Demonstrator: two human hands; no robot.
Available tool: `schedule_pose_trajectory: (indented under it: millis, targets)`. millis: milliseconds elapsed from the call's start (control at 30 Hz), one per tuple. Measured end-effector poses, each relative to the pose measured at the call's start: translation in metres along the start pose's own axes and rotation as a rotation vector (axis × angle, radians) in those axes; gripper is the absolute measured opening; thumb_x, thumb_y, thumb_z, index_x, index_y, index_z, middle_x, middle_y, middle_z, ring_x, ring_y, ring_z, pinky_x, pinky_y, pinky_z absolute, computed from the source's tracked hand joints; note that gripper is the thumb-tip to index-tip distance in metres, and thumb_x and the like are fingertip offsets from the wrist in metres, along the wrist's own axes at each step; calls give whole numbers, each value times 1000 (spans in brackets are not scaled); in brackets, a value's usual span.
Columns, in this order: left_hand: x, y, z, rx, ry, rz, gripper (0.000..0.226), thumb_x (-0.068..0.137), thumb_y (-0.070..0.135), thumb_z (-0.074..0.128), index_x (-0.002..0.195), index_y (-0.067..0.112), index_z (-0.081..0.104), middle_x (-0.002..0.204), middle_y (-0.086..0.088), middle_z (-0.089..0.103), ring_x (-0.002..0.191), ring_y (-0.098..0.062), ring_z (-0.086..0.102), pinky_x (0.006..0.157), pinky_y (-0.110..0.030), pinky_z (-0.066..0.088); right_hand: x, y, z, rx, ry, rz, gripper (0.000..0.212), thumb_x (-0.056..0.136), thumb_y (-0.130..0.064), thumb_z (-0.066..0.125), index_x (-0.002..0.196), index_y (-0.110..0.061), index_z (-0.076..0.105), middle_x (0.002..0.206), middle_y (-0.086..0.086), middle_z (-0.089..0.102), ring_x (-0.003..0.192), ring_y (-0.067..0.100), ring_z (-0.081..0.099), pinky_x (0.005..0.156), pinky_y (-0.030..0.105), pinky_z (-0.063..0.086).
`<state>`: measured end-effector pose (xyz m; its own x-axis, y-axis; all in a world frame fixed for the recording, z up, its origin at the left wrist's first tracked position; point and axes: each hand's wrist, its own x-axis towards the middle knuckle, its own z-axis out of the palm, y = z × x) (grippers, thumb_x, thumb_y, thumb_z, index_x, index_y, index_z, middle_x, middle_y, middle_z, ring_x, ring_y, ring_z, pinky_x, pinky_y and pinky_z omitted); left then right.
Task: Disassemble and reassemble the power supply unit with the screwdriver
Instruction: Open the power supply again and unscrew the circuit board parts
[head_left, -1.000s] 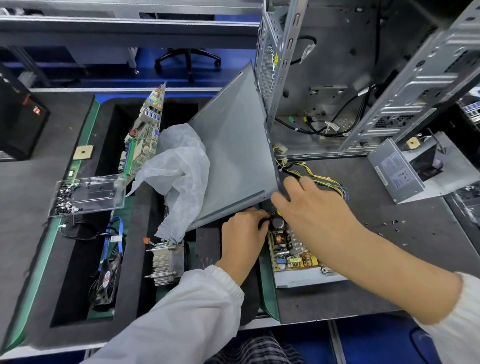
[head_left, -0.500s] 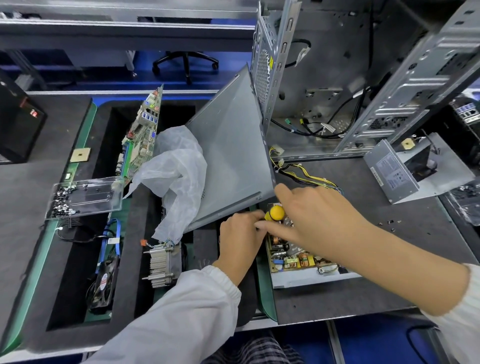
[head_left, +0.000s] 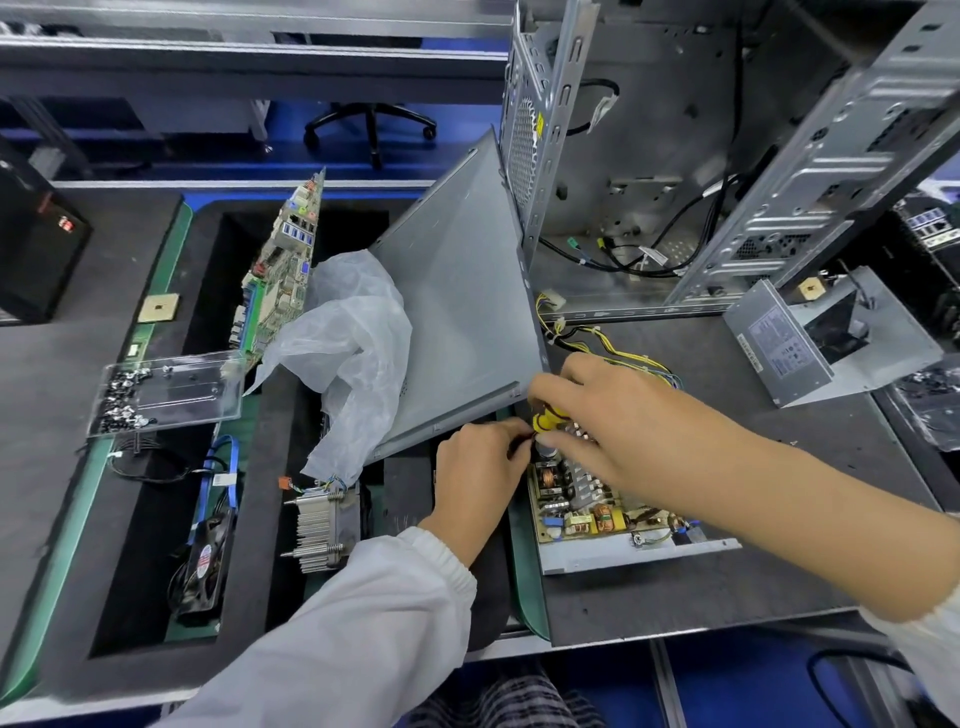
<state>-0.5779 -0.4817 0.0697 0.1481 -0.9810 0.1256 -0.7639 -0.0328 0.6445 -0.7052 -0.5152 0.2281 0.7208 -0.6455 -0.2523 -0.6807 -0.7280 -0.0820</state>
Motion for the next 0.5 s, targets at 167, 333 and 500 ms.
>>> schedule_pose_trajectory:
  millis: [167,333,500]
  targets:
    - [2,-1,1,13,-37,-11,19,90,27,65,107,27,74,87,2,76,80,-19,69,66,-32,53,3,6,5,-89,39,10,43,85,1,55,110,-22,30,90,-4,28,82,17,40,68,29,44]
    - [-1,1,0,-27,-1,-20,21,90,26,66,109,28,75,88,1,76,81,-20,70,67,-35,55,4,13,-1,-82,24,-3,31,87,0,54,106,-20,38,102,-4,45,92,15,44,70,25,39]
    - [0,4,0,-16,12,8,21,90,23,67,109,25,75,84,-2,76,79,-25,69,65,-37,54,14,6,-6,-307,76,202,46,92,-61,37,86,-15,40,80,3,61,81,27,65,52,30,28]
